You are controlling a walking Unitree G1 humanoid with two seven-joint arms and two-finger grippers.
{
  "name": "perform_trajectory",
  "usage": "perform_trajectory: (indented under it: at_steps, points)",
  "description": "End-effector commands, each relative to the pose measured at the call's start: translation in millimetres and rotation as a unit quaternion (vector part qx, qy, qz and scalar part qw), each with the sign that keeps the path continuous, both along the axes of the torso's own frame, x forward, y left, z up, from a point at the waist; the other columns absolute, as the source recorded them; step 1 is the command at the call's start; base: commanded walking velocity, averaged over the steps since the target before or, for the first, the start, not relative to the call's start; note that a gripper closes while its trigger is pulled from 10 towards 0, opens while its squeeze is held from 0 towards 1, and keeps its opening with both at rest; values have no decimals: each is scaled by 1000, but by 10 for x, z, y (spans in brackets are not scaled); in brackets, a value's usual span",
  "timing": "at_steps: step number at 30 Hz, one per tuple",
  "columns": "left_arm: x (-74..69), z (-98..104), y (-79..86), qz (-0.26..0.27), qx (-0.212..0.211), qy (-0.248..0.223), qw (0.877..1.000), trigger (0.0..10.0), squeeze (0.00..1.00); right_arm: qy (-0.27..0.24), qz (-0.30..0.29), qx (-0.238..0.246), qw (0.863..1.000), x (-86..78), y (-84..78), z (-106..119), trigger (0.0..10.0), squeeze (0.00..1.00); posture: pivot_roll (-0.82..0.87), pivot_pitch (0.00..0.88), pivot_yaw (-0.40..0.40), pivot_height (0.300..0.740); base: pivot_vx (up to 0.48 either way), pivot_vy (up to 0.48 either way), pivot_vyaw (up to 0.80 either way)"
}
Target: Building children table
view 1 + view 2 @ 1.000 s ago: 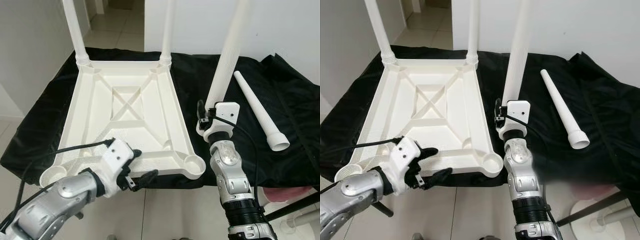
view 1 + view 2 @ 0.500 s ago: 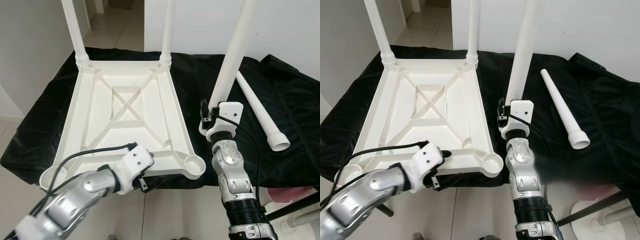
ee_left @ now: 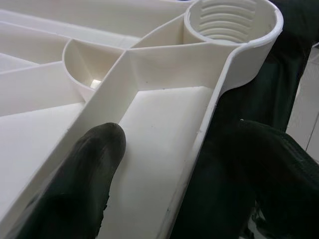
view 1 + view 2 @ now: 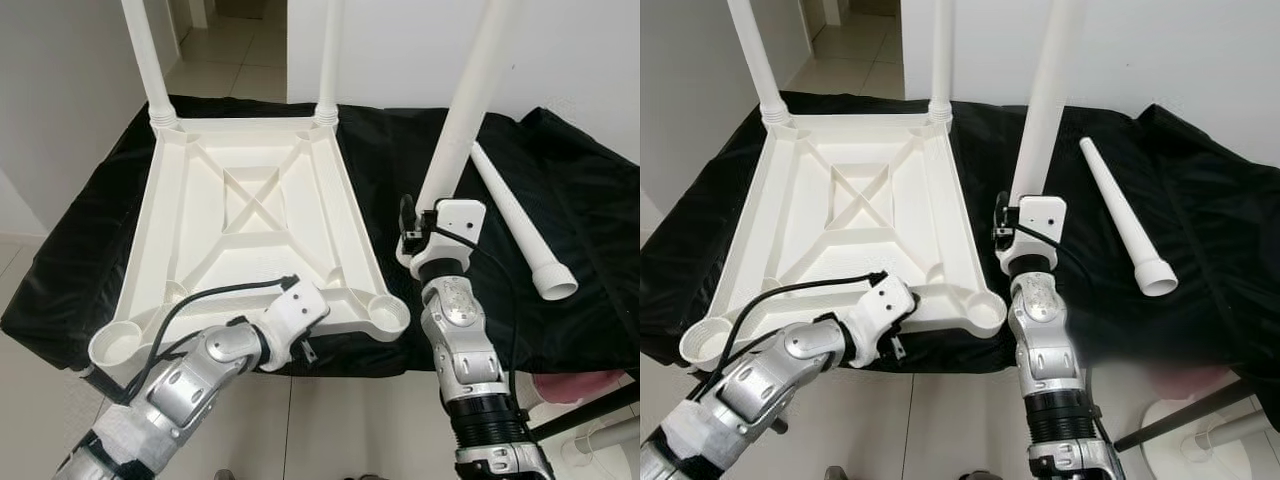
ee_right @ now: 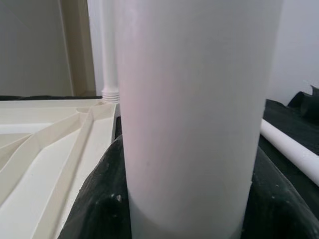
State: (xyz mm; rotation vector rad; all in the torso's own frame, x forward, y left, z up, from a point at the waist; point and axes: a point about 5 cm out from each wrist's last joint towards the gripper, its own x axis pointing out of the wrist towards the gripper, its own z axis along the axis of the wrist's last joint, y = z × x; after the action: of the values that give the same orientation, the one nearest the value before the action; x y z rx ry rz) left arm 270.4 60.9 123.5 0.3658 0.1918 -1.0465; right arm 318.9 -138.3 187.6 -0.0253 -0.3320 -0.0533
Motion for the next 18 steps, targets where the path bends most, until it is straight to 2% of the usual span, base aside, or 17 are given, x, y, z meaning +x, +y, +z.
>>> perform_trajectory:
  at_steps: [1, 3, 6, 10, 13, 18]
  points:
    - [131, 17, 14, 88, -4, -30, 996, 10000, 0, -1, -1, 2, 1000, -2, 4, 10, 10000, 0, -9, 102, -13, 740, 0, 0, 0]
    - [155, 58, -61, 90, -18, -34, 995, 10000, 0, -1, 0, 2, 1000, -5, 6, 7, 10000, 0, -13, 103, -10, 740, 0, 0, 0]
    - [162, 66, -80, 90, -21, -35, 995, 10000, 0, 0, 0, 2, 1000, -6, 6, 6, 10000, 0, -13, 103, -10, 740, 0, 0, 0]
    - [149, 158, -221, 83, -63, -38, 994, 10000, 0, 7, 13, -9, 1000, -62, 24, -68, 10000, 0, -15, 107, -6, 740, 0, 0, 0]
    - [92, 208, -234, 67, -93, -28, 993, 10000, 0, 5, 35, -25, 999, -109, 62, -98, 10000, 0, -14, 105, -7, 740, 0, 0, 0]
    - [30, 253, -205, 52, -114, -27, 992, 10000, 0, -3, 67, -30, 997, -168, 108, -114, 10000, 0, -10, 103, -12, 740, 0, 0, 0]
